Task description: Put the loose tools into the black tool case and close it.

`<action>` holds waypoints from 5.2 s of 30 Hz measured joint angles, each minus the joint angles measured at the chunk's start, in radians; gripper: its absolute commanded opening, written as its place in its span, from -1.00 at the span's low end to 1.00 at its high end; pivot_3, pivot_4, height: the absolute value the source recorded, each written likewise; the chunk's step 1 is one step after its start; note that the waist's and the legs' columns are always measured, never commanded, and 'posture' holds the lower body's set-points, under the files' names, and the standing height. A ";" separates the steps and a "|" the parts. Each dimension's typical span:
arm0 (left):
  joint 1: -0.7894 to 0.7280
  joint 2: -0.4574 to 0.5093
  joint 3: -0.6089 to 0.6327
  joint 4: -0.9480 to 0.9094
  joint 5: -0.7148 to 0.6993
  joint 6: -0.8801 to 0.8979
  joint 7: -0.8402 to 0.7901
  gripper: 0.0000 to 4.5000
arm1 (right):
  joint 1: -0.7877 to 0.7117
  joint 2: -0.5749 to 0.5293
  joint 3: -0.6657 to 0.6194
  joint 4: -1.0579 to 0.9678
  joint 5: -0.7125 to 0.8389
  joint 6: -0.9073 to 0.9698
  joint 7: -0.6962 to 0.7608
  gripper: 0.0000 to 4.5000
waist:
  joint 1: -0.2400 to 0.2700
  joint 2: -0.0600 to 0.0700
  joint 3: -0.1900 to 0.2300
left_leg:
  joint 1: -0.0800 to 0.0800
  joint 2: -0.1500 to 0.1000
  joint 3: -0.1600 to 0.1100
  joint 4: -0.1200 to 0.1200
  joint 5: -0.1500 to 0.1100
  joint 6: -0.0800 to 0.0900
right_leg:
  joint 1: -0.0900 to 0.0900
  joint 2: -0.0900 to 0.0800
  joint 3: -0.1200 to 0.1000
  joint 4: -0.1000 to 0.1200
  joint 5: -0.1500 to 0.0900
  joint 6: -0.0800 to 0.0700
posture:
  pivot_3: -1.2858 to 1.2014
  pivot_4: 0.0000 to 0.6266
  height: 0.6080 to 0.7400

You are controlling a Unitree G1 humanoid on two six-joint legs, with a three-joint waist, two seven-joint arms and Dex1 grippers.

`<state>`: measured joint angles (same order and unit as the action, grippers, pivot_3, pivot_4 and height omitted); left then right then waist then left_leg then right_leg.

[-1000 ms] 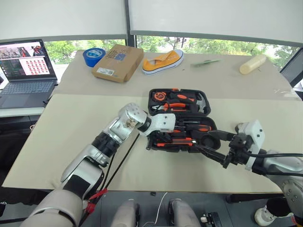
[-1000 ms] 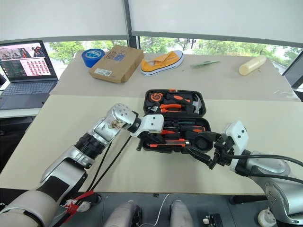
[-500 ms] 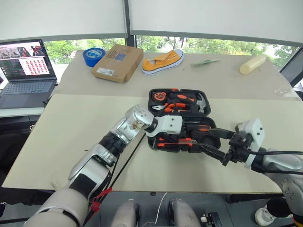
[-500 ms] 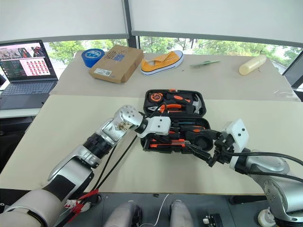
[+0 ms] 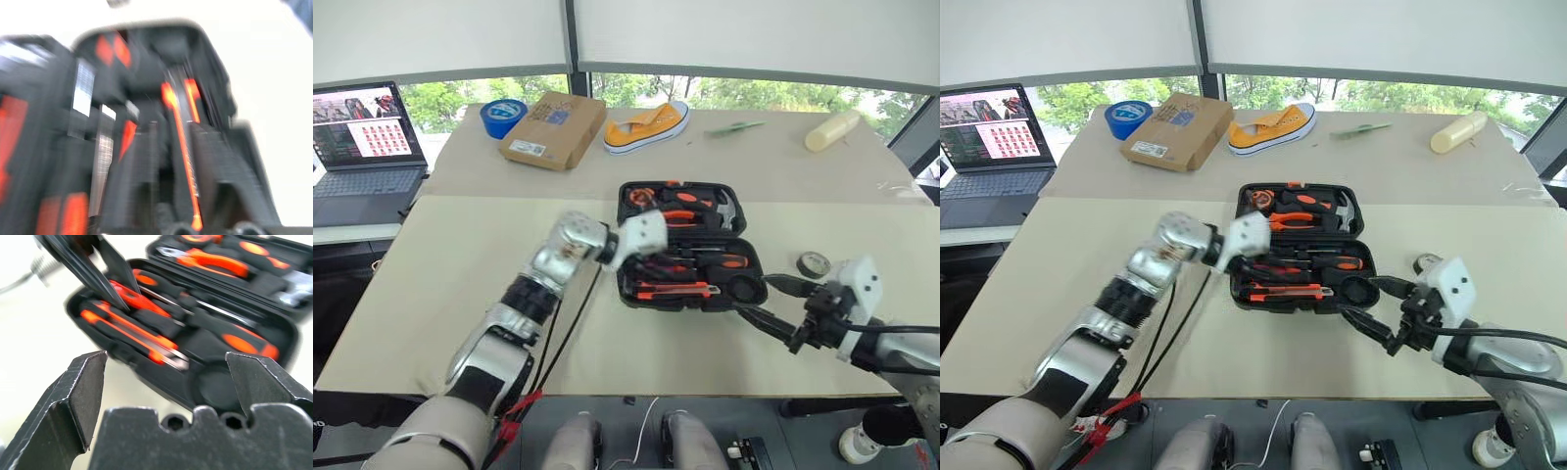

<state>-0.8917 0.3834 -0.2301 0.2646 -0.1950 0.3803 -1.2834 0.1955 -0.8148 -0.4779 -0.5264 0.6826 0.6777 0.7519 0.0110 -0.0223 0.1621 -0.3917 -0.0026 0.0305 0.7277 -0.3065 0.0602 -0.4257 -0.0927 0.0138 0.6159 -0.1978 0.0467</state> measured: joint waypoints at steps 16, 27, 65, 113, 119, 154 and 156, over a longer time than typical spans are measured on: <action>0.318 0.386 0.253 -0.624 -0.426 0.440 -0.023 0.97 | -0.320 -0.231 0.139 0.657 -0.293 -0.226 0.223 1.00 | -0.005 0.002 0.000 | 0.004 0.000 0.003 -0.002 0.002 -0.004 | 0.002 0.000 0.002 -0.005 0.000 0.000 | 0.03 -0.52 0.92; 0.343 0.433 0.241 -0.685 -0.475 0.467 0.045 0.97 | -0.668 -0.103 0.413 1.087 -0.544 -0.408 0.157 1.00 | -0.012 0.002 0.000 | 0.004 -0.001 0.003 -0.005 0.005 -0.009 | 0.001 -0.001 0.002 -0.005 0.000 0.000 | 0.03 -0.52 0.92; 0.353 0.443 0.167 -0.643 -0.412 0.336 0.090 1.00 | -0.414 -0.102 0.475 0.341 -0.405 -0.240 0.311 -0.98 | -0.003 0.003 0.001 | 0.006 -0.001 0.003 -0.011 0.004 -0.006 | 0.002 0.000 0.001 -0.005 0.000 0.000 | 0.03 -0.52 0.92; 0.191 0.111 -0.015 -0.024 0.023 0.123 0.331 -0.98 | -0.684 0.035 0.473 0.882 -0.548 -0.373 0.162 -1.00 | -0.008 0.003 0.001 | 0.003 -0.002 0.004 -0.011 0.007 -0.012 | -0.001 -0.001 0.001 -0.005 0.000 -0.001 | 0.03 -0.52 0.92; 0.227 0.132 -0.006 -0.096 0.030 0.154 0.306 -0.98 | -0.647 0.041 0.460 0.821 -0.540 -0.367 0.184 -1.00 | -0.013 0.003 0.001 | 0.003 -0.001 0.004 -0.013 0.007 -0.012 | -0.002 0.000 0.001 -0.005 0.000 -0.001 | 0.03 -0.52 0.92; 0.189 0.189 0.233 -0.074 -0.155 0.511 0.339 0.97 | -0.584 -0.029 0.190 0.493 -0.289 0.079 0.085 0.75 | 0.003 0.003 0.001 | 0.005 -0.002 0.002 -0.008 0.003 -0.006 | 0.001 -0.001 -0.001 -0.002 0.000 -0.001 | 0.03 -0.52 0.92; 0.109 0.136 0.263 -0.031 -0.179 0.594 0.401 1.00 | -0.650 -0.004 0.206 0.505 -0.267 0.133 0.057 1.00 | 0.001 0.003 0.001 | 0.004 -0.002 0.002 -0.008 0.004 -0.006 | 0.001 -0.001 -0.001 -0.003 0.000 0.000 | 0.03 -0.52 0.92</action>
<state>-0.7832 0.5194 0.0326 0.2337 -0.3739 0.9748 -0.8824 -0.4546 -0.8188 -0.2722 -0.0215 0.4159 0.8108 0.8092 0.0121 -0.0190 0.1629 -0.3874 -0.0048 0.0327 0.7198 -0.3028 0.0538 -0.4242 -0.0942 0.0128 0.6133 -0.1978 0.0463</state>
